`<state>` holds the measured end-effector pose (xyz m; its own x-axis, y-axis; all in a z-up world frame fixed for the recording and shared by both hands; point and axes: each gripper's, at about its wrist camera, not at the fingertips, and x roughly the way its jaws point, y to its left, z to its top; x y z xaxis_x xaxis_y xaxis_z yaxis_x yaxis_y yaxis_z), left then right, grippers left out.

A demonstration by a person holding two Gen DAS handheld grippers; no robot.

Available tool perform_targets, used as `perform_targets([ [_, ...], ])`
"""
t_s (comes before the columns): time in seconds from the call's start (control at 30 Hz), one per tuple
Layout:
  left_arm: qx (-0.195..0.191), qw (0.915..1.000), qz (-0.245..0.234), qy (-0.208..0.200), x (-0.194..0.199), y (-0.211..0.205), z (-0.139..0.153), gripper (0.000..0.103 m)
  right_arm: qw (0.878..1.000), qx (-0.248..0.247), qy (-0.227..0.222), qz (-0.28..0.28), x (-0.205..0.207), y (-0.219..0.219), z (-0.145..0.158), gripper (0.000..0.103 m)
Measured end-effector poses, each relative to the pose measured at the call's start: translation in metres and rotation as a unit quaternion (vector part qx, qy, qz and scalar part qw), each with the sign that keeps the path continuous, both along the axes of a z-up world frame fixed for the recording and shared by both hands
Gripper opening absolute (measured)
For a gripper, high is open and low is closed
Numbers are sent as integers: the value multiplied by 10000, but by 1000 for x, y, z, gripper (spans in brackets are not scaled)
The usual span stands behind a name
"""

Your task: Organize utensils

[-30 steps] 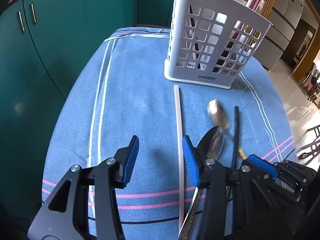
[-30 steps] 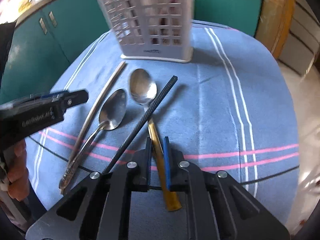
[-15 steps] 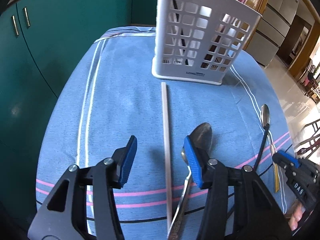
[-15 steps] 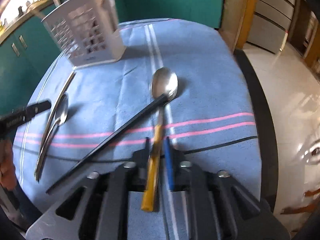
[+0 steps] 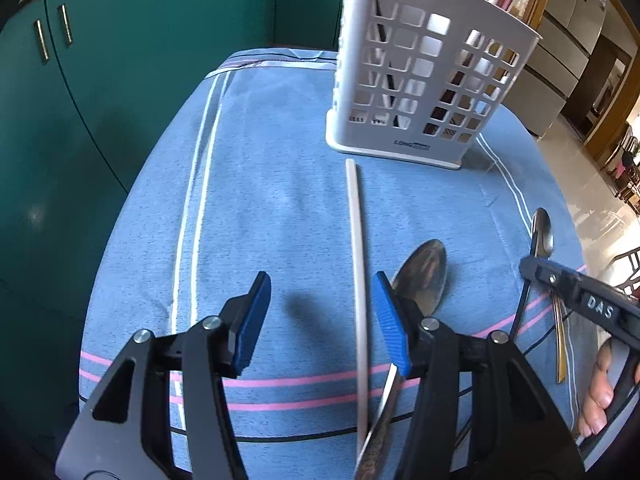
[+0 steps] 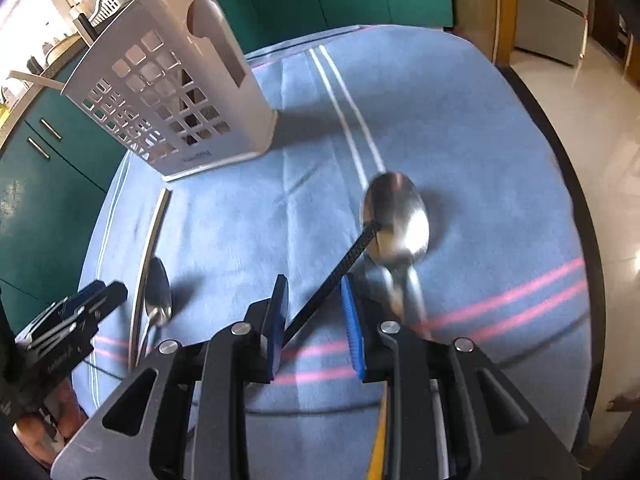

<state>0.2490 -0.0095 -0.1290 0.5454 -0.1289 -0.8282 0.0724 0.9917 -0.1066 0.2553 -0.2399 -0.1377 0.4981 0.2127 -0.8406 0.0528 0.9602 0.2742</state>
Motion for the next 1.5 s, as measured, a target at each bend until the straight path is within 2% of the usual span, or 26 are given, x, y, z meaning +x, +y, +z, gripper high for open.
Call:
perform_targets([
  [0.07, -64, 10000, 6, 7, 3, 2, -1, 51, 9997, -186, -96, 142, 6, 8, 1, 26],
  [0.1, -110, 9999, -15, -6, 7, 2, -1, 51, 9994, -206, -103, 248, 8, 13, 0, 18],
  [0.13, -114, 9999, -21, -2, 10, 1, -1, 51, 9989, -182, -105, 410, 9, 18, 0, 16],
  [0.17, -91, 10000, -27, 14, 16, 0, -2, 51, 9978, -143, -127, 643, 8, 25, -1, 15],
  [0.27, 15, 10000, -40, 10, 30, -6, -2, 51, 9955, -418, -256, 805, 2, 37, -2, 15],
  [0.43, -2, 9999, -129, -69, 51, -21, -1, 51, 9964, -350, -222, 742, 4, 36, -2, 16],
  [0.67, -9, 10000, -8, 47, 73, -26, -14, 51, 9955, -685, -313, 568, 7, 38, 1, 18],
  [0.83, 173, 9998, 3, 21, 86, -26, -16, 52, 9950, -810, -322, 478, 14, 38, 1, 20],
  [1.1, 373, 9993, 7, -49, 92, -27, -17, 52, 9877, -1336, -505, 644, 23, 61, -3, 20],
  [1.2, 511, 9986, 55, -111, 92, -24, -17, 38, 9861, -1380, -548, 748, 22, 69, -3, 19],
  [1.33, 454, 9988, 145, -98, 89, -11, -17, 18, 9866, -1234, -569, 904, 16, 70, -2, 13],
  [1.5, 291, 9994, 163, 72, 77, 2, -17, 13, 9884, -988, -516, 1033, 4, 68, 1, 10],
])
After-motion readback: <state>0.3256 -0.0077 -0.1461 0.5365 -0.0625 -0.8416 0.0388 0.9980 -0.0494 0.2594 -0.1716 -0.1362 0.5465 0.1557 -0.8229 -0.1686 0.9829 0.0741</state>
